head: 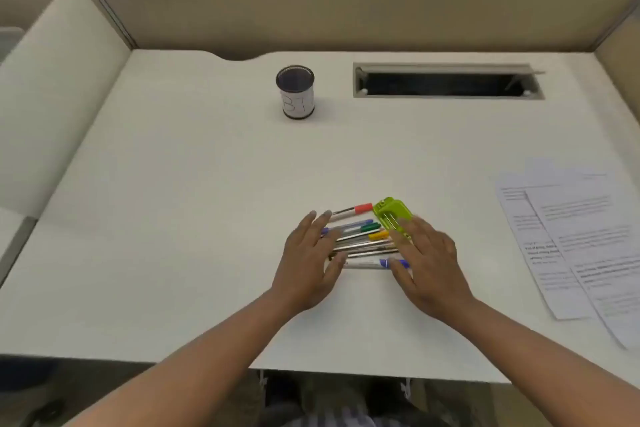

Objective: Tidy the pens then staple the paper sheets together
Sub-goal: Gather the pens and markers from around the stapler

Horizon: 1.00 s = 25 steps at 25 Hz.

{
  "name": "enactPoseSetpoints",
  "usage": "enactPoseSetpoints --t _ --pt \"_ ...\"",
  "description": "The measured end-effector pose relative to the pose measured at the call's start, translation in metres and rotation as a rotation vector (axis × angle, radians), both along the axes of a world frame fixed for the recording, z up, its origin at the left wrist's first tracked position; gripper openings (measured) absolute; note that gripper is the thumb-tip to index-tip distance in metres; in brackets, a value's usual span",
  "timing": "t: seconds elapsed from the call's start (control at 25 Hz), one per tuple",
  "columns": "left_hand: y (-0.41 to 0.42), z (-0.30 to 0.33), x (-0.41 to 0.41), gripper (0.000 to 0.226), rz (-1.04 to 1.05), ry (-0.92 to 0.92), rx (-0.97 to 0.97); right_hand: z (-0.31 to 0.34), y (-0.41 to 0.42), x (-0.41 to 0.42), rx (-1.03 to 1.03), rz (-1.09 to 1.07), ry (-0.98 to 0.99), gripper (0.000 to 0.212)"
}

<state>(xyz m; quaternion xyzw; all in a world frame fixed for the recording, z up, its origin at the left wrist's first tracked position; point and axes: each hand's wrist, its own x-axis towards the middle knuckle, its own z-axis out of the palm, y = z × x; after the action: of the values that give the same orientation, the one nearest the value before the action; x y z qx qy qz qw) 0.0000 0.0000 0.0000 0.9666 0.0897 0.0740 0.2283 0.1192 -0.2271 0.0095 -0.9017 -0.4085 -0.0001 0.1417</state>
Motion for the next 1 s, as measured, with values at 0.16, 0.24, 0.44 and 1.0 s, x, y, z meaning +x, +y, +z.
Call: enactPoseSetpoints --t 0.16,0.24,0.44,1.0 --pt "-0.017 -0.022 -0.016 0.038 -0.045 0.011 0.002 -0.022 -0.009 -0.02 -0.032 0.015 -0.005 0.034" --pt "-0.024 -0.028 -0.018 0.035 -0.048 0.012 0.014 -0.029 -0.013 -0.022 -0.04 0.013 0.033 0.036" --pt "-0.033 -0.026 -0.015 0.029 -0.113 -0.005 0.095 -0.033 -0.012 -0.022 -0.068 0.046 0.167 0.027" --pt "-0.035 -0.002 0.014 0.022 -0.165 0.137 -0.401 -0.003 0.016 -0.034 0.946 -0.774 1.518 0.041"
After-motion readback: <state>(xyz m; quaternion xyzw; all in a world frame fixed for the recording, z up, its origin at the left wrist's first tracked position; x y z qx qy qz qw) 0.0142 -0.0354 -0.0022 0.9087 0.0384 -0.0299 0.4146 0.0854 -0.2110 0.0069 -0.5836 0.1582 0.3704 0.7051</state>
